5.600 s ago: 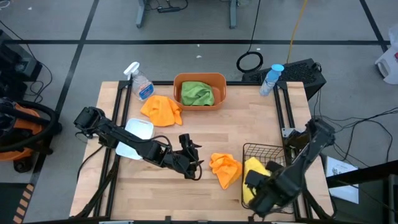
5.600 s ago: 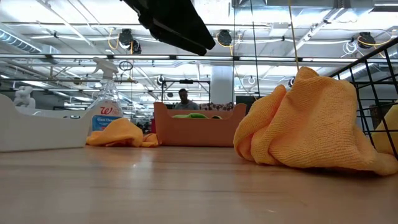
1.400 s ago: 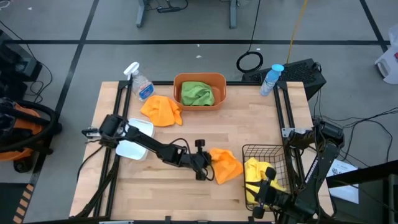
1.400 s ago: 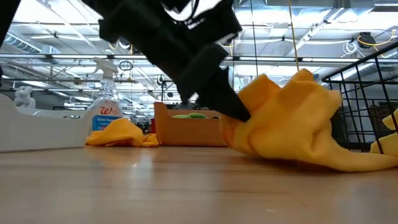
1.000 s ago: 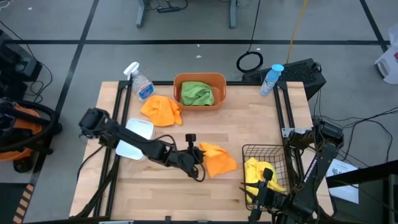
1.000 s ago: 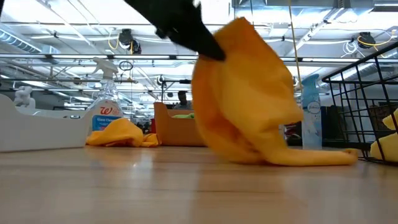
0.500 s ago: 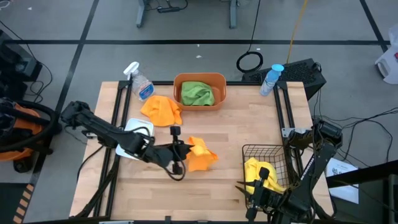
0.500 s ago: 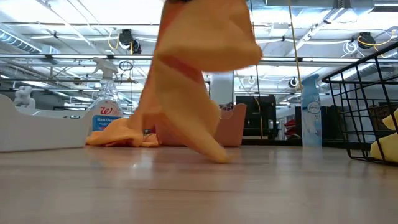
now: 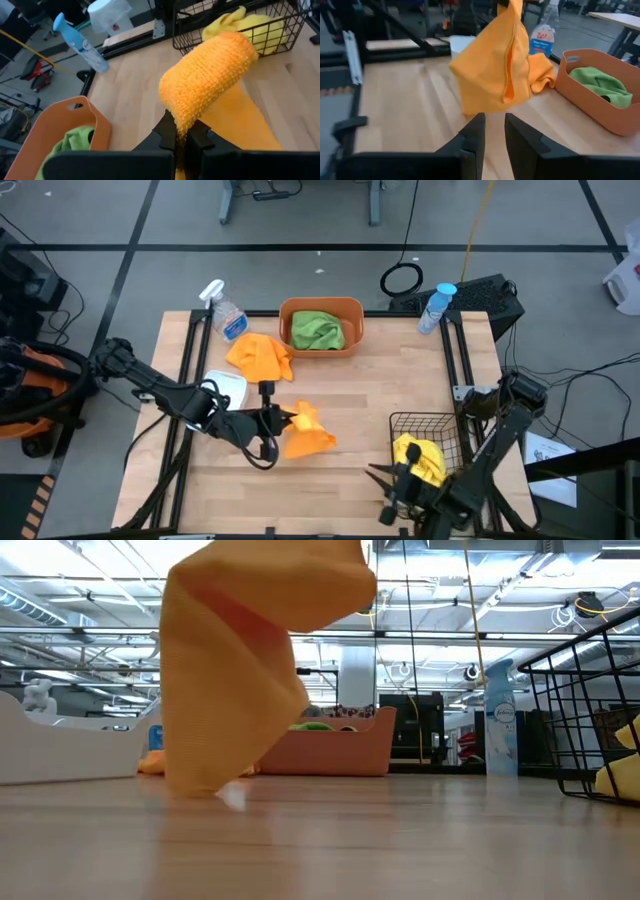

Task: Sort microfiber towel by color & place in baskets
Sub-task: Put the bottom orange microfiber cloth into the white bin

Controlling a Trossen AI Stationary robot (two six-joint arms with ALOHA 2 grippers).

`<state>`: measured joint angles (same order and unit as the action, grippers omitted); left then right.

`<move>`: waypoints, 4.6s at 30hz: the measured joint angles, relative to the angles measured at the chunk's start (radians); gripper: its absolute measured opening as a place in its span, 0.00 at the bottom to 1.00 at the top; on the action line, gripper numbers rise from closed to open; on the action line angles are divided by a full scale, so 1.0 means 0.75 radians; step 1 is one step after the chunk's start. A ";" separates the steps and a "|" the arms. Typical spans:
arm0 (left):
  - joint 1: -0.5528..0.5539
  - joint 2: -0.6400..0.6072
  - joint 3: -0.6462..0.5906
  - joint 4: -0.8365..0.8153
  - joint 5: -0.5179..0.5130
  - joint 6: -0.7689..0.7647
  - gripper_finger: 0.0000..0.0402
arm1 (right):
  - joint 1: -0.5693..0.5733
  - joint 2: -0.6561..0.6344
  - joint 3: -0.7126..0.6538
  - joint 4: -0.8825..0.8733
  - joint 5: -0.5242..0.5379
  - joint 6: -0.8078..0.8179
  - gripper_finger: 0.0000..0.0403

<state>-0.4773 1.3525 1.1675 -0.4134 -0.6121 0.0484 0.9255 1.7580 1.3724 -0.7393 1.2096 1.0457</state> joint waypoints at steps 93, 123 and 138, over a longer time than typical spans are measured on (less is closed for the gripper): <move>-0.029 -0.434 0.000 -0.133 -0.135 -0.366 0.03 | -0.978 0.202 0.001 1.438 -1.046 -1.277 0.65; -0.028 -0.424 0.068 -0.102 0.312 -0.125 0.03 | -0.945 0.194 -0.001 0.961 -1.090 -1.322 0.66; -0.028 -0.426 0.069 -0.140 0.325 -0.127 0.03 | -0.894 0.181 0.001 0.943 -0.774 -1.438 0.66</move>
<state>-0.4980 1.0332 1.2190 -0.5182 -0.3683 -0.0467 0.2548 1.8935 1.3727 -0.0320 0.6293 -0.0327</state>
